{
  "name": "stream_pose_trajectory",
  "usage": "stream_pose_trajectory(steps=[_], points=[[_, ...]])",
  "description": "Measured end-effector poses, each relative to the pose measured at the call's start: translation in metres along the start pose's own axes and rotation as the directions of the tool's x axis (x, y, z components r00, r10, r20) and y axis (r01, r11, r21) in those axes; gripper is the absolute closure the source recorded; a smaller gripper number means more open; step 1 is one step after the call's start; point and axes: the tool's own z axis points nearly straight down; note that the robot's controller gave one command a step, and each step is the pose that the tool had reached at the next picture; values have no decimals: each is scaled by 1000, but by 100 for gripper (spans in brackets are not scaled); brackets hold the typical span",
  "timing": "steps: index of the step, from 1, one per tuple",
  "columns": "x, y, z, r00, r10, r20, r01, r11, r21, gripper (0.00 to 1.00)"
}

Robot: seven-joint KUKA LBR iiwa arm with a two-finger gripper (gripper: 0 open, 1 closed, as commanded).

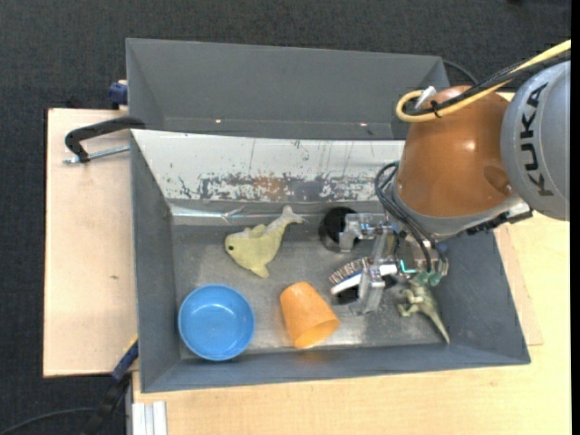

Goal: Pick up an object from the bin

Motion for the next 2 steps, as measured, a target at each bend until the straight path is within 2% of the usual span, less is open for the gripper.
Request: stream_pose_trajectory(steps=[1, 2], points=[[-38, -55, 110, 936, -353, 3, 353, 936, 2, 0], [-39, -54, 108, 935, -353, 6, 353, 936, 1, 100]])
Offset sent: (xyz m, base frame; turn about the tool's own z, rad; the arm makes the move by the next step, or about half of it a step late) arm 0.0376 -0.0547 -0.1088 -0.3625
